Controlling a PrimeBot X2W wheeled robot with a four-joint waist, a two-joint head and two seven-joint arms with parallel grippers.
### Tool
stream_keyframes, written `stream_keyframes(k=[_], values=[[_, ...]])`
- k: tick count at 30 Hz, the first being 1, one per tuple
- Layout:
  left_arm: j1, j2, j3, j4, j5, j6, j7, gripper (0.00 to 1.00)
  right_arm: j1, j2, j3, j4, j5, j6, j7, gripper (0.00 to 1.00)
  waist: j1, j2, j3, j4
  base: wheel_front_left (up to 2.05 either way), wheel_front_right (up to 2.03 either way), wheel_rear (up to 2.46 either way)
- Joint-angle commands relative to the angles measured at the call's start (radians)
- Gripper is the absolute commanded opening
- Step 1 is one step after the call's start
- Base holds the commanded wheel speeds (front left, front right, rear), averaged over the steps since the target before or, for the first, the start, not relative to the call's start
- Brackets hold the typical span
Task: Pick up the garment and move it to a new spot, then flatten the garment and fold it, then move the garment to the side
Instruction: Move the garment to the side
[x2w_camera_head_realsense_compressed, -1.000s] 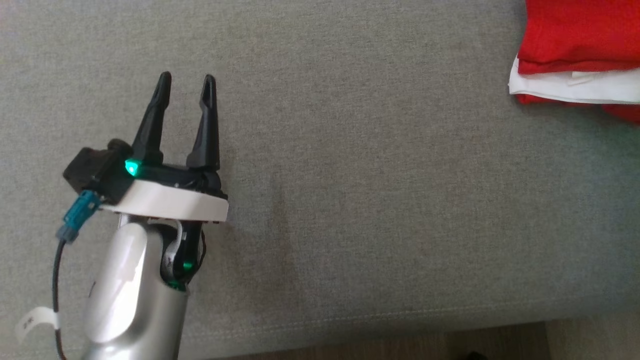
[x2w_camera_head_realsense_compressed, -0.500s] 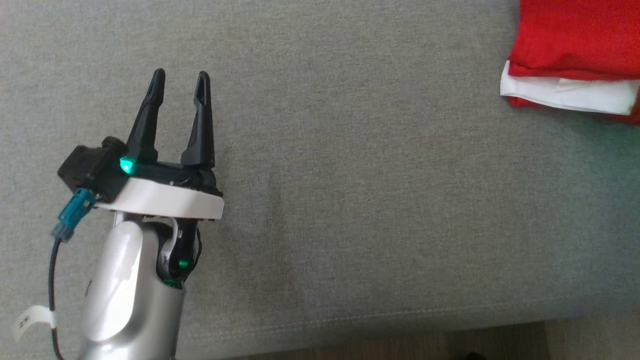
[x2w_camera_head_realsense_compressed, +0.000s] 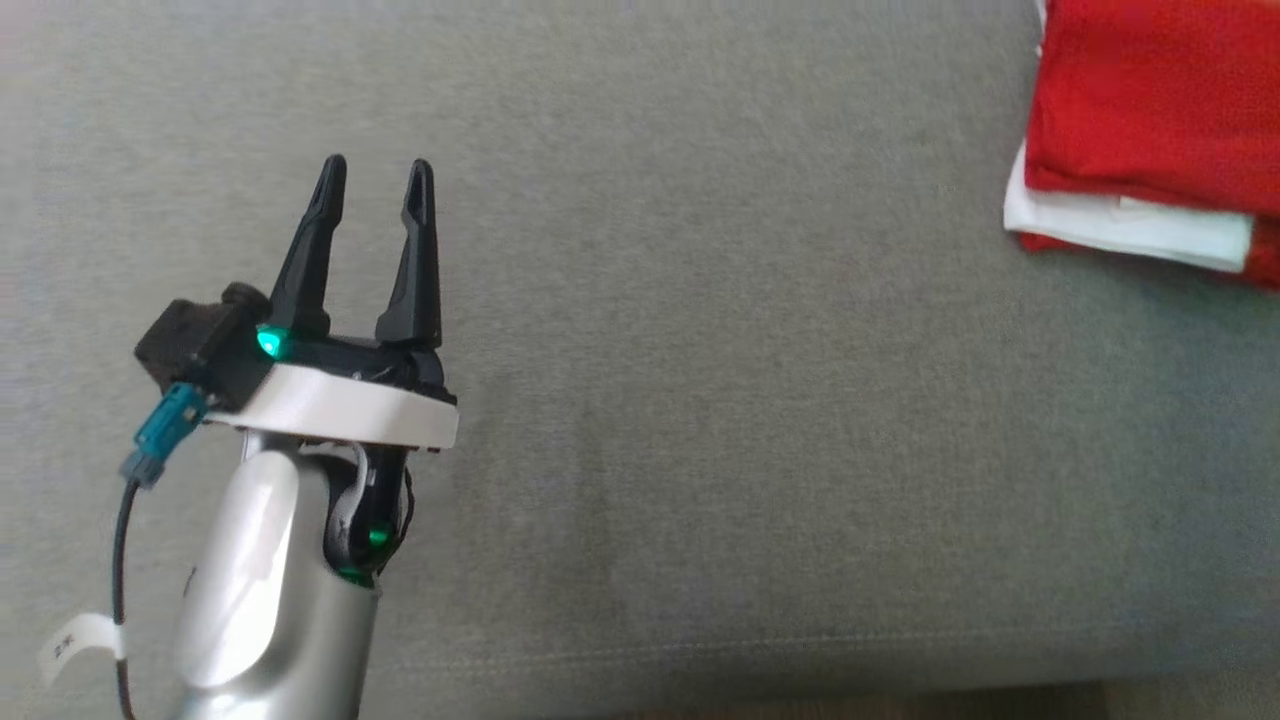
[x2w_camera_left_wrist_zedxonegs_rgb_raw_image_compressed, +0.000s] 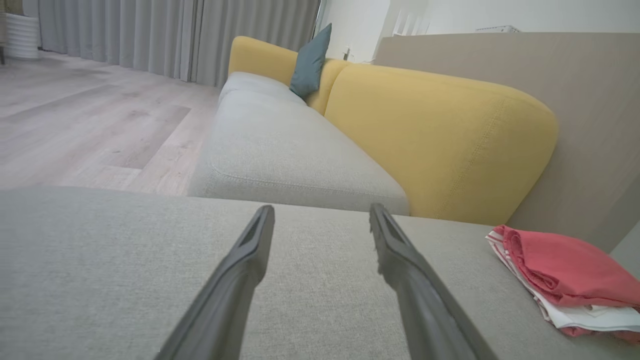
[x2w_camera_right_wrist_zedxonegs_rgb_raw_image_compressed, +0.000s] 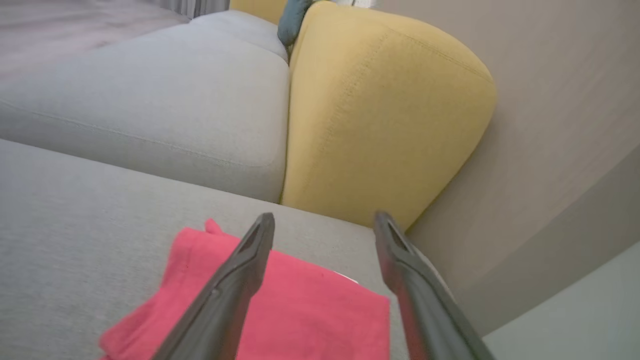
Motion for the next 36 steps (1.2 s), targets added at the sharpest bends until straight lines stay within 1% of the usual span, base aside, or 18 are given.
stream_keyframes(k=[1,3,7,10,14,17,21,23,25,29,36], values=[[0.003,0.017,0.028,-0.035,-0.009,0.008,-0.005,1.00,-0.023,-0.001,0.022,-0.045,0.001,0.003,-0.004,1.00,0.0001,0.0000,-0.036,0.033,0.00,0.00,0.00],[0.014,0.017,0.032,-0.037,-0.014,0.015,-0.005,1.00,-0.023,0.027,0.039,-0.054,0.009,0.003,-0.013,1.00,0.0001,0.0000,-0.058,0.051,0.00,0.00,0.00],[0.039,0.017,0.040,-0.040,-0.023,0.027,-0.005,1.00,0.001,0.104,0.077,-0.068,0.038,0.003,-0.065,1.00,0.0001,0.0000,-0.103,0.086,0.00,0.00,0.00],[0.062,0.017,0.044,-0.041,-0.027,0.033,-0.005,1.00,0.040,0.174,0.096,-0.071,0.059,0.003,-0.127,1.00,0.0001,0.0000,-0.137,0.108,0.00,0.00,0.00],[0.095,0.017,0.050,-0.037,-0.029,0.039,-0.005,1.00,0.110,0.275,0.087,-0.055,0.063,0.003,-0.228,1.00,0.0001,0.0000,-0.179,0.128,0.00,0.00,0.00],[0.123,0.017,0.049,-0.029,-0.007,0.039,-0.005,1.00,0.179,0.319,0.085,-0.032,0.083,0.003,-0.306,1.00,0.0001,0.0000,-0.216,0.136,0.00,0.00,0.00],[0.180,0.017,0.048,-0.034,-0.015,0.045,-0.005,1.00,0.270,0.337,0.094,0.014,0.102,0.003,-0.418,1.00,0.0001,0.0000,-0.259,0.131,0.00,0.00,0.00],[0.211,0.017,0.043,-0.040,-0.032,0.049,-0.005,1.00,0.314,0.337,0.111,0.045,0.159,0.003,-0.460,1.00,0.0001,0.0000,-0.276,0.129,0.00,0.00,0.00],[0.240,0.017,0.035,-0.046,-0.035,0.052,-0.005,1.00,0.347,0.338,0.125,0.062,0.186,0.003,-0.490,1.00,0.0001,0.0000,-0.289,0.124,0.00,0.00,0.00],[0.275,0.017,0.025,-0.052,-0.035,0.059,-0.005,1.00,0.384,0.338,0.136,0.075,0.221,0.003,-0.513,1.00,0.0001,0.0000,-0.304,0.118,0.00,0.00,0.00],[0.304,0.017,0.017,-0.082,-0.015,0.059,-0.005,1.00,0.437,0.338,0.155,0.051,0.237,0.003,-0.525,1.00,0.0001,0.0000,-0.320,0.104,0.00,0.00,0.00]])
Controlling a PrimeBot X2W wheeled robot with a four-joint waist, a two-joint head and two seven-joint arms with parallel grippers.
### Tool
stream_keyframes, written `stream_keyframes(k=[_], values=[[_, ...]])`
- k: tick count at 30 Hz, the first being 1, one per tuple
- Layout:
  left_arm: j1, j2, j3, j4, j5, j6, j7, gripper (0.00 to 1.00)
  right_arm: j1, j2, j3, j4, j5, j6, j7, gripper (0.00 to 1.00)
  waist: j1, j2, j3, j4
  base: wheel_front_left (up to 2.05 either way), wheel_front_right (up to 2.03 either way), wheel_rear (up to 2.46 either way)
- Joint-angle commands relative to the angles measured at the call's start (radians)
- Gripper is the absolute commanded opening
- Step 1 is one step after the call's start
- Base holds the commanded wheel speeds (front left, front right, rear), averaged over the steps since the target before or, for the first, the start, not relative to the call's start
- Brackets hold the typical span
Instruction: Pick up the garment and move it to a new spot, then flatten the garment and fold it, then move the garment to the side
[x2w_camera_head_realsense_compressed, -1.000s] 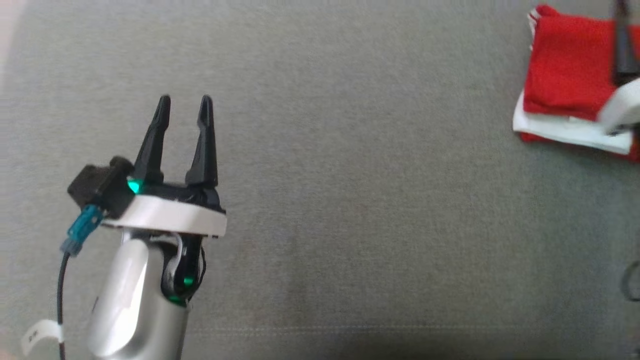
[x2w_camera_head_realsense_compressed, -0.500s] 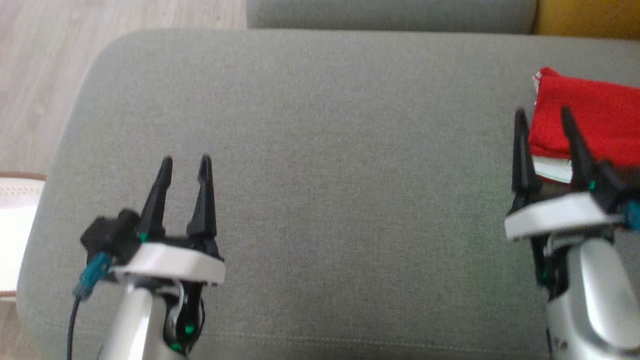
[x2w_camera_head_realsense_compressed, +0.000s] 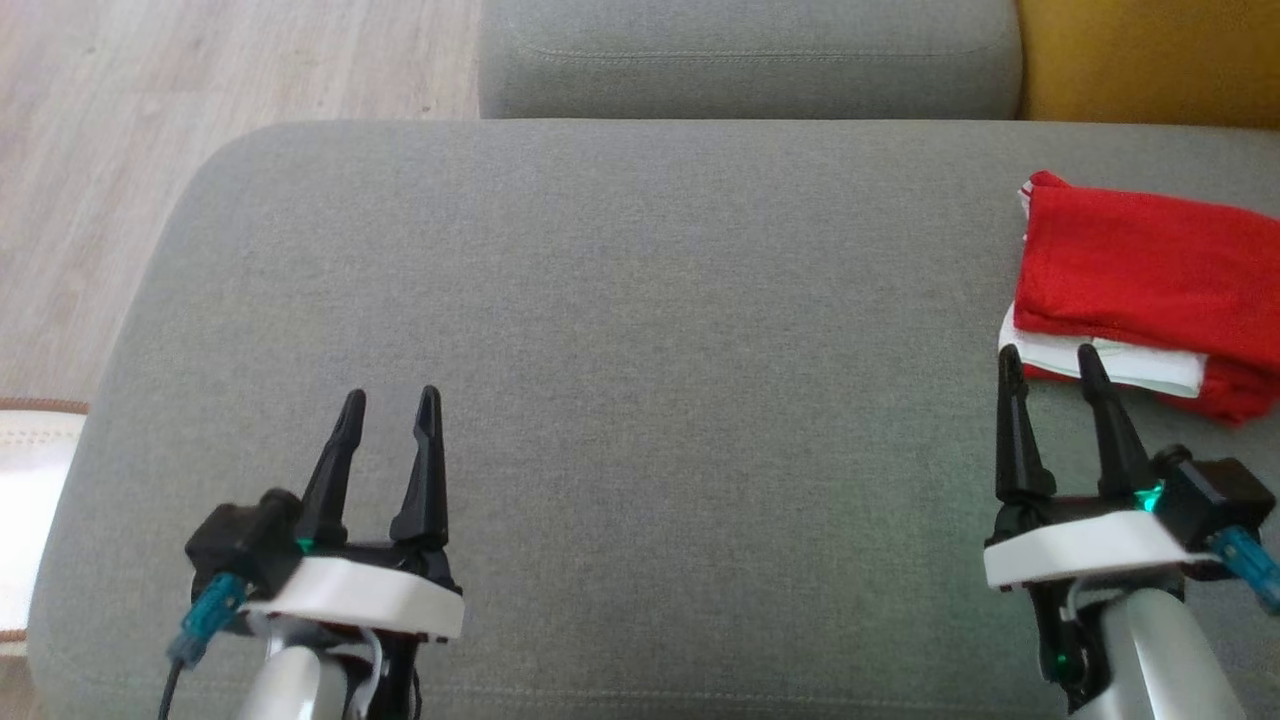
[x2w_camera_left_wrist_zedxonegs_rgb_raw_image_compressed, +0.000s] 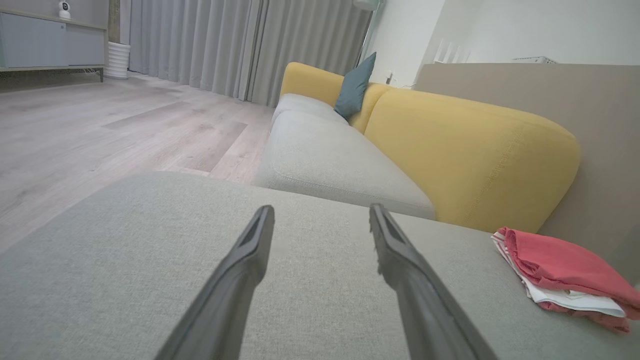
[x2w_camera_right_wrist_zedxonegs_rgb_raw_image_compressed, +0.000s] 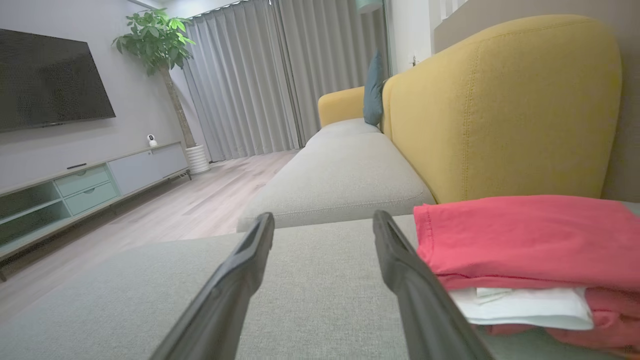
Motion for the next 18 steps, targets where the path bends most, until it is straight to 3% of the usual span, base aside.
stream_keyframes(k=[1,12,18], values=[[-0.024,0.012,0.029,-0.049,0.012,-0.004,-0.005,1.00,-0.017,-0.002,0.025,-0.045,0.008,0.003,-0.012,1.00,0.0001,-0.0001,0.001,-0.005,0.00,0.00,0.00],[-0.020,0.012,0.047,-0.138,0.054,0.023,-0.005,1.00,0.008,-0.002,0.023,-0.090,0.022,0.003,-0.012,1.00,0.0001,-0.0001,0.019,-0.033,0.00,0.00,0.00],[-0.020,0.012,0.052,-0.148,0.016,0.053,-0.005,1.00,0.007,-0.002,0.022,-0.094,0.028,0.003,-0.012,1.00,0.0001,-0.0001,0.029,-0.043,0.00,0.00,0.00]])
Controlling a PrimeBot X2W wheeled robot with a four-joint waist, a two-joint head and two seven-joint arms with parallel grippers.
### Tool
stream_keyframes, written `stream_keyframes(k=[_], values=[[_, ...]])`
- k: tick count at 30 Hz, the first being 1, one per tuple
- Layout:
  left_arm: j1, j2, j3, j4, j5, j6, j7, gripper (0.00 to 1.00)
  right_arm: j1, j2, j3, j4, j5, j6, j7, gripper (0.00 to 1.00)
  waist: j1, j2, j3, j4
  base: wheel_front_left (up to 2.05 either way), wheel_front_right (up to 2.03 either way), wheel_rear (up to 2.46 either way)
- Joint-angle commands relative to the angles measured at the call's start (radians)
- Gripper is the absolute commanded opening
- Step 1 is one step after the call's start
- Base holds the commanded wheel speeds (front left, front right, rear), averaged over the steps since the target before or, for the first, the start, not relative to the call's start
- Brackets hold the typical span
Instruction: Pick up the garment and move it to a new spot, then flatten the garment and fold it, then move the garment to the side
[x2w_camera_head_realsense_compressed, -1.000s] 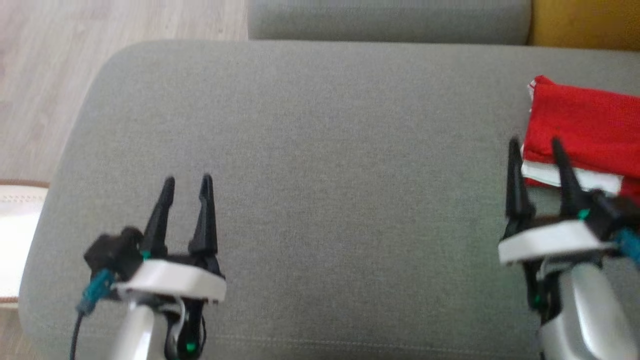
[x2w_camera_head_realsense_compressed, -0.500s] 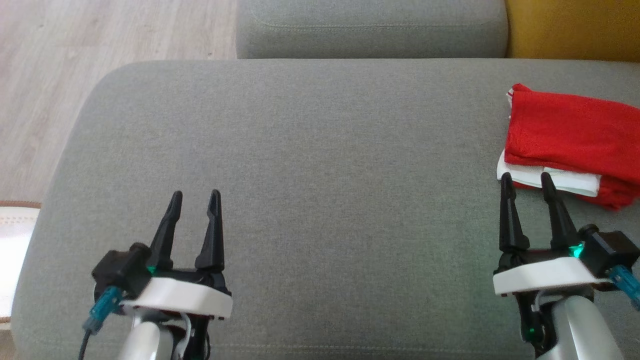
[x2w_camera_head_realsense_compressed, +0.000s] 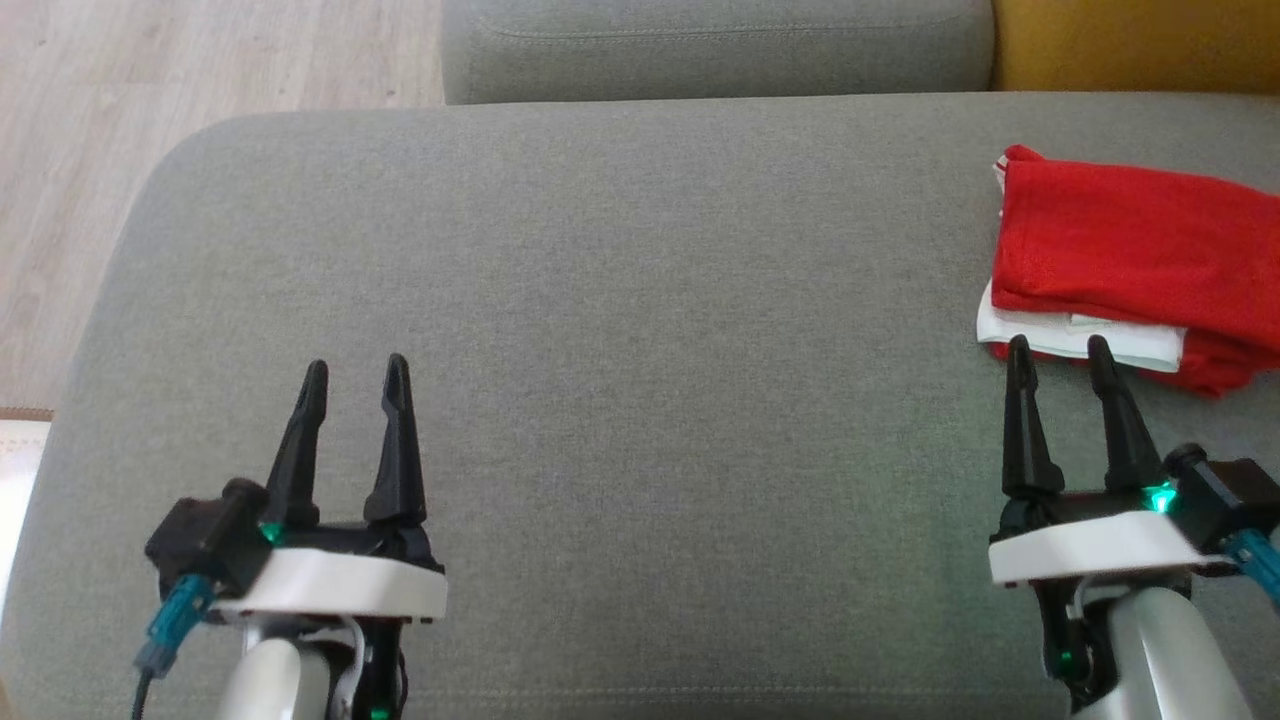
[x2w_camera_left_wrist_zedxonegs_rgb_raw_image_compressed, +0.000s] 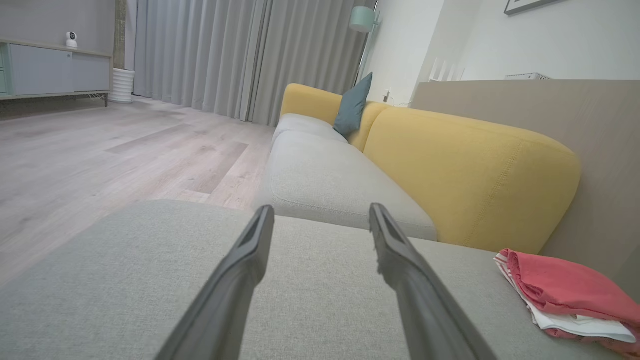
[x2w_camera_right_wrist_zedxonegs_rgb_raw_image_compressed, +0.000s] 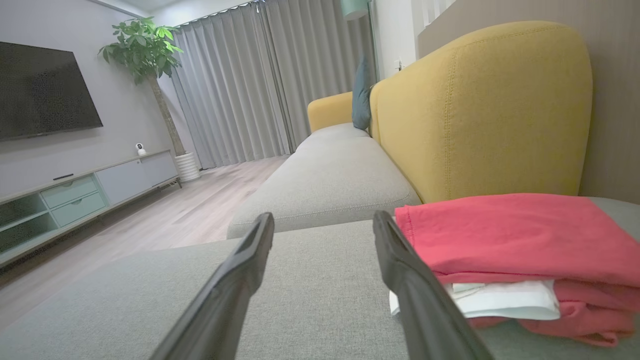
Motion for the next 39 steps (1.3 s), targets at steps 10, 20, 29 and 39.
stream_keyframes(k=[10,20,29,39], values=[[-0.033,0.011,0.032,0.009,-0.071,-0.055,-0.005,1.00,-0.015,-0.002,0.022,-0.045,0.018,0.003,-0.011,1.00,0.0001,0.0000,0.007,-0.013,0.00,0.00,0.00],[-0.032,0.011,0.038,0.017,-0.101,-0.094,-0.005,1.00,-0.016,-0.002,0.019,-0.050,0.016,0.003,-0.011,1.00,0.0001,0.0000,0.012,-0.016,0.00,0.00,0.00],[-0.035,0.011,0.049,0.020,-0.114,-0.096,-0.005,1.00,-0.019,-0.002,0.020,-0.047,0.019,0.003,-0.011,1.00,0.0001,0.0000,0.017,-0.016,0.00,0.00,0.00],[0.024,-0.006,0.008,0.116,-0.122,-0.094,0.003,0.00,0.017,0.003,-0.004,0.044,0.026,0.000,0.003,0.00,0.0001,0.0000,0.017,-0.016,0.00,0.00,0.00]])
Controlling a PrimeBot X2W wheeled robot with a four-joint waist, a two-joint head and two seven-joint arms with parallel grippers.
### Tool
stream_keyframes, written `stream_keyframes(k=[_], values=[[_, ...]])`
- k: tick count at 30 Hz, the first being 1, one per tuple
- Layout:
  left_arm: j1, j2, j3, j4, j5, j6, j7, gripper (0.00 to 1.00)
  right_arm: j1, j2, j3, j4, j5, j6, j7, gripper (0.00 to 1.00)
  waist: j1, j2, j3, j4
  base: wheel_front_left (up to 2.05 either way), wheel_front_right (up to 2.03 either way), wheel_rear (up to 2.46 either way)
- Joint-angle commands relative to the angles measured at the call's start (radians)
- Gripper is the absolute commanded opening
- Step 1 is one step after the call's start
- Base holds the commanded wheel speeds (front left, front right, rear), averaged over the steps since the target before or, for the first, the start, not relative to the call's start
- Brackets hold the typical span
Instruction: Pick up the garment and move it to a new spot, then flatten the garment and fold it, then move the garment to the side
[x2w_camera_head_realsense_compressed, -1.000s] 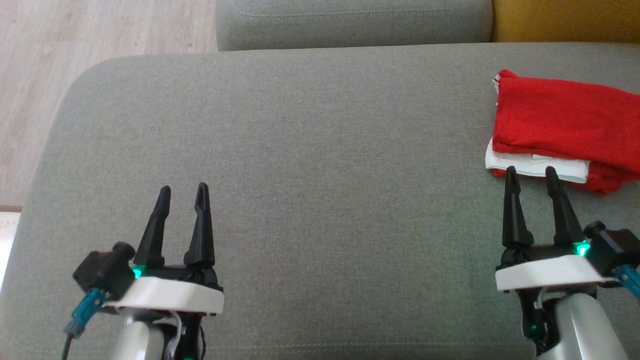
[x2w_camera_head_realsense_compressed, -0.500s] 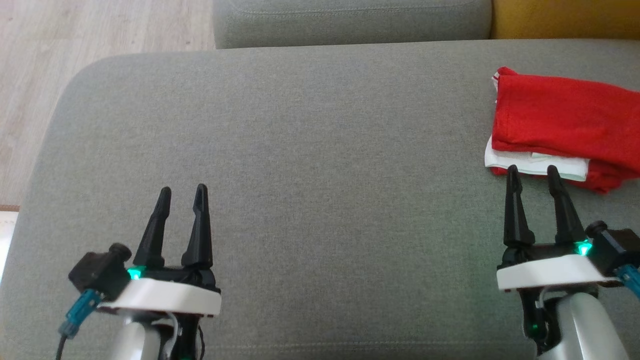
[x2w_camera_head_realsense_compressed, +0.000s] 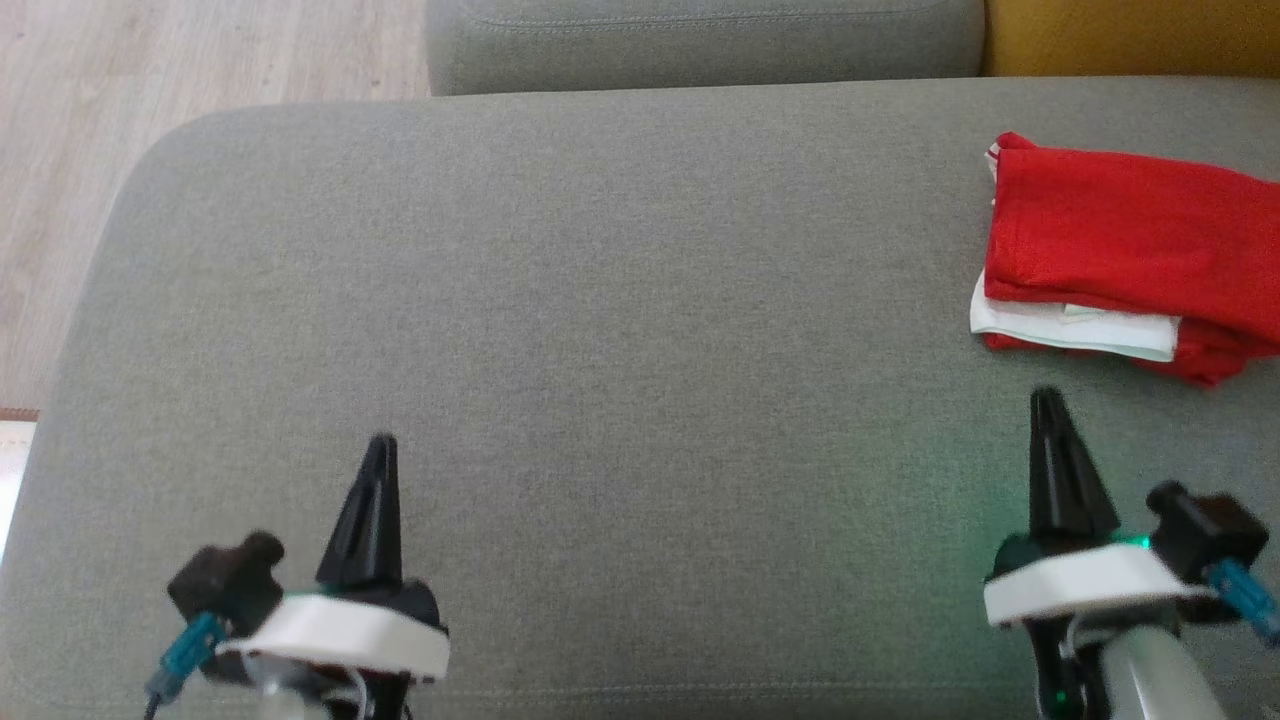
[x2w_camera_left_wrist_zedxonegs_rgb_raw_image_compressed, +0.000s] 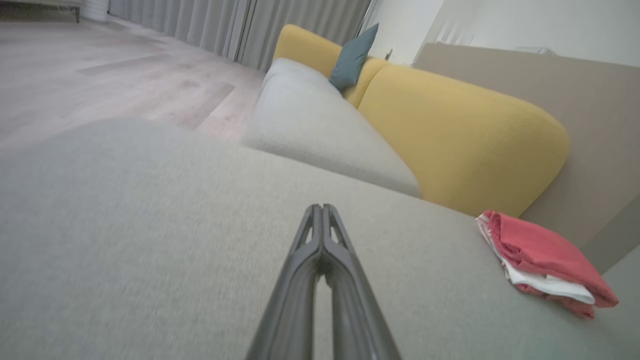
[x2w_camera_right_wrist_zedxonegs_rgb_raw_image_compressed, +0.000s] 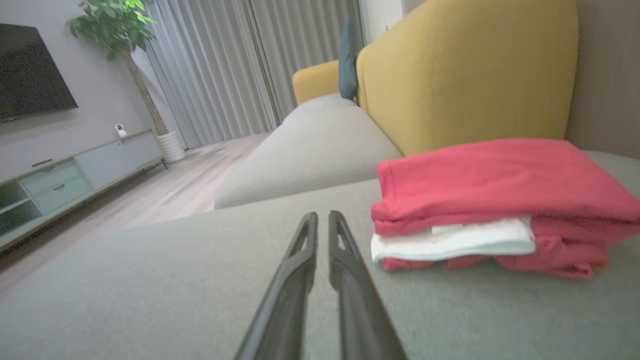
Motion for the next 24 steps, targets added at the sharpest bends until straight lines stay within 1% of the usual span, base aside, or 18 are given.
stream_keyframes(k=[1,24], values=[[-0.010,0.002,0.002,-0.016,-0.019,0.000,0.004,0.00,-0.008,-0.001,0.000,-0.016,0.021,0.000,0.003,0.00,0.0000,0.0000,-0.001,0.000,0.00,0.00,0.00],[-0.032,0.016,0.034,0.010,-0.244,-0.010,0.057,0.00,-0.015,-0.011,-0.008,-0.016,0.272,0.001,0.058,0.00,0.0000,0.0000,-0.012,-0.004,0.00,0.00,0.00]])
